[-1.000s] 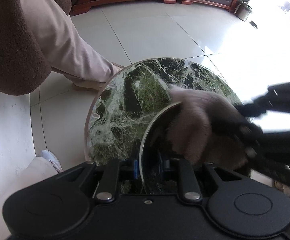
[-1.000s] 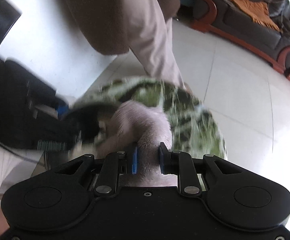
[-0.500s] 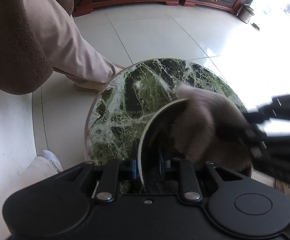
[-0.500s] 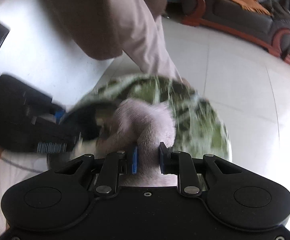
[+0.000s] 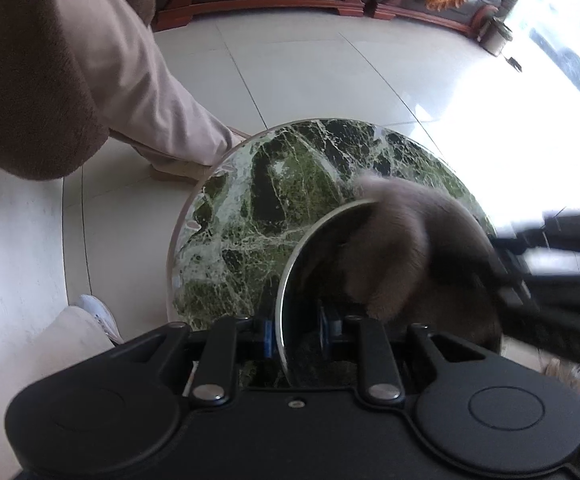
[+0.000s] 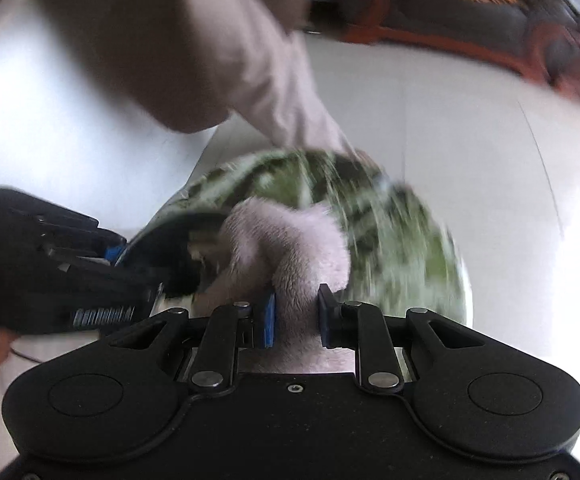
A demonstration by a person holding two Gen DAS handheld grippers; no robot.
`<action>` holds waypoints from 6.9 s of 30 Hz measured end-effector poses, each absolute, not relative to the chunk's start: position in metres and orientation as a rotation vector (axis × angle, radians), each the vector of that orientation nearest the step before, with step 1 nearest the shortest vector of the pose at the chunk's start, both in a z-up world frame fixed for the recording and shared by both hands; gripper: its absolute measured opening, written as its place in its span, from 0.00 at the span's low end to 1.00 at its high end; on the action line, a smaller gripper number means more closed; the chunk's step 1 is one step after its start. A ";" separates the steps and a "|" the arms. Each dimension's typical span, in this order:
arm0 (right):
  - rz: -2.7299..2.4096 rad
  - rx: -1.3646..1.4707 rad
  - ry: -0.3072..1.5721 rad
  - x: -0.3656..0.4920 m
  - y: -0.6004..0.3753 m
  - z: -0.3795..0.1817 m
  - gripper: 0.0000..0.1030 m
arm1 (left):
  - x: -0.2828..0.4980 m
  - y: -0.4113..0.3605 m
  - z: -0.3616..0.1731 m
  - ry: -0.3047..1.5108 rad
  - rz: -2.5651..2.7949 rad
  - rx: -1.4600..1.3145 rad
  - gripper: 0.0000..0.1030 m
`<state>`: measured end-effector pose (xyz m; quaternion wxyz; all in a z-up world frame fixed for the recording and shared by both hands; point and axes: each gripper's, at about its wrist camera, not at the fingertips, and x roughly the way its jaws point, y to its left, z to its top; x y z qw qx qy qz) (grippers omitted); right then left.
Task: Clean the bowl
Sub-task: 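Scrub the bowl inner wall with the pink towel in the right gripper while the left gripper holds the rim, then wipe the bowl bottom with the towel in the right gripper while the left gripper holds the rim, then rub the towel along the bowl wall with the right gripper while the left gripper holds the rim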
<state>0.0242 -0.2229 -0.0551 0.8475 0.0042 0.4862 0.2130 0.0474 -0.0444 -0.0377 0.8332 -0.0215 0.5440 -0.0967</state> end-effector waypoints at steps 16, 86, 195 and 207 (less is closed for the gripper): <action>0.382 0.146 0.993 0.004 -0.228 -0.066 0.23 | 0.060 -0.047 -0.021 1.096 -0.188 -0.036 0.17; 0.317 0.225 1.018 -0.004 -0.241 -0.070 0.24 | 0.050 -0.048 -0.019 1.081 -0.191 -0.055 0.15; 0.545 -0.039 0.937 0.046 -0.227 -0.062 0.21 | 0.034 -0.042 -0.018 1.169 -0.298 0.059 0.14; 0.705 -0.316 0.870 0.060 -0.205 -0.036 0.36 | 0.061 -0.046 -0.028 1.194 -0.315 0.096 0.14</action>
